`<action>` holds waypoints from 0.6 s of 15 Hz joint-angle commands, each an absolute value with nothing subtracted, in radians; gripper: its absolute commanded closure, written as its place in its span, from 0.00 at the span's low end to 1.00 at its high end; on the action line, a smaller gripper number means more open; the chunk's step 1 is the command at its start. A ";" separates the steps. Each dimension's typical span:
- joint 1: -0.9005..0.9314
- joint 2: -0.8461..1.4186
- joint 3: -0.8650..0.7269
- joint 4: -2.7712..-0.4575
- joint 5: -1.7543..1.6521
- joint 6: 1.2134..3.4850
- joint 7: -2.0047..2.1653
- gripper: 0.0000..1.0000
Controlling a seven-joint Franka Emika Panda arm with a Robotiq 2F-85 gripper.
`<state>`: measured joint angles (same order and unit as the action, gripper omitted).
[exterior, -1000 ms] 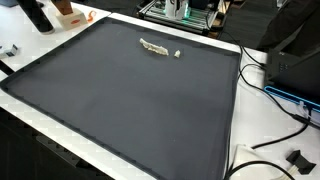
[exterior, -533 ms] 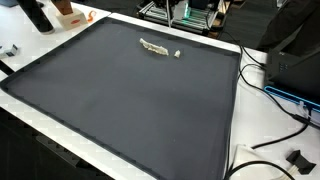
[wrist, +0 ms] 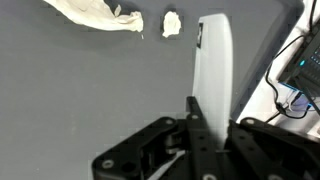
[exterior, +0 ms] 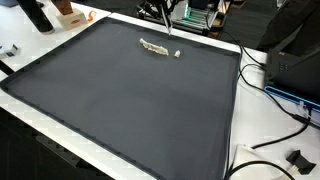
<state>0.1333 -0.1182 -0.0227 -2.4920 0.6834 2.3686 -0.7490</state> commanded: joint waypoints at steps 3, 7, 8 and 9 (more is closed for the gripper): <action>0.095 -0.054 -0.028 -2.496 0.826 2.322 -0.908 0.99; 0.063 -0.011 -0.023 -2.499 0.887 2.311 -0.972 0.99; 0.055 -0.004 -0.022 -2.500 0.902 2.306 -0.982 0.99; 0.047 0.003 -0.022 -2.502 0.916 2.300 -0.988 0.99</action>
